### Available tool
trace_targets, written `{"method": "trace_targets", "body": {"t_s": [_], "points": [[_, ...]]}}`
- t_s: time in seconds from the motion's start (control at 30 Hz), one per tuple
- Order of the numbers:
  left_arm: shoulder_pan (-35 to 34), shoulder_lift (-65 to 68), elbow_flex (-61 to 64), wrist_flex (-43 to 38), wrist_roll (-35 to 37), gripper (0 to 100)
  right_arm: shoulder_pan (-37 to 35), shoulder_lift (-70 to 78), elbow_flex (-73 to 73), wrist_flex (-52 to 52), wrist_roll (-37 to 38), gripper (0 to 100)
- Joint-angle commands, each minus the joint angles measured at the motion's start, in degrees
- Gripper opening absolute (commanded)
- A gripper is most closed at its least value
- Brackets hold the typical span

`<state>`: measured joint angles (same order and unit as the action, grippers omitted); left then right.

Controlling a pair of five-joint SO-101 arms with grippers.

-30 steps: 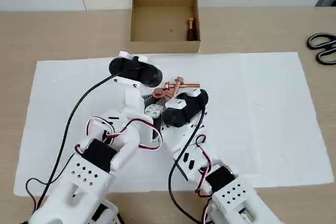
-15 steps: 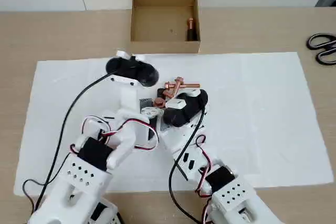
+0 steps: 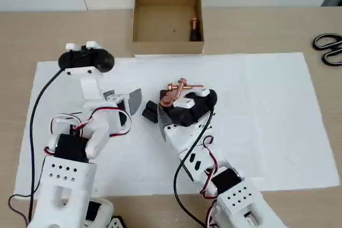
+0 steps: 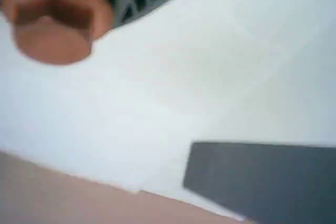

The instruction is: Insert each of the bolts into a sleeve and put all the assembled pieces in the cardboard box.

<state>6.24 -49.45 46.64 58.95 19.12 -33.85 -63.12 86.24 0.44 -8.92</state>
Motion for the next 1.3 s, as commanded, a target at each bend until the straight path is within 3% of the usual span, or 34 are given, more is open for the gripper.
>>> {"method": "trace_targets", "body": {"t_s": [0.0, 0.1, 0.2, 0.37, 0.53, 1.03, 1.27], "points": [[-2.11, -1.23, -2.59, 0.35, -0.53, 22, 0.75, -0.92, -1.05, -1.63, -0.26, 0.4], [-6.24, -1.23, -2.59, 0.62, -1.41, 22, 2.77, -0.84, -1.23, -1.45, -0.18, 0.4], [-11.96, -1.14, -3.3, 3.6, -9.67, 22, 6.99, 0.57, -3.78, 2.59, -0.09, 0.4], [-19.52, -1.14, -5.76, 9.67, -12.75, 22, 12.88, 6.64, -19.96, 20.88, -0.09, 0.4], [-23.3, -1.05, -5.58, 12.66, -14.51, 22, 14.11, 16.92, -38.24, 25.71, 3.43, 0.4], [-23.47, -1.14, -5.49, 16.26, -15.38, 22, 19.74, 61.14, -82.73, 25.19, 4.13, 0.4], [-23.47, -1.14, -5.49, 16.26, -15.38, 22, 21.85, 81.63, -100.84, 14.73, 4.22, 0.4]]}}
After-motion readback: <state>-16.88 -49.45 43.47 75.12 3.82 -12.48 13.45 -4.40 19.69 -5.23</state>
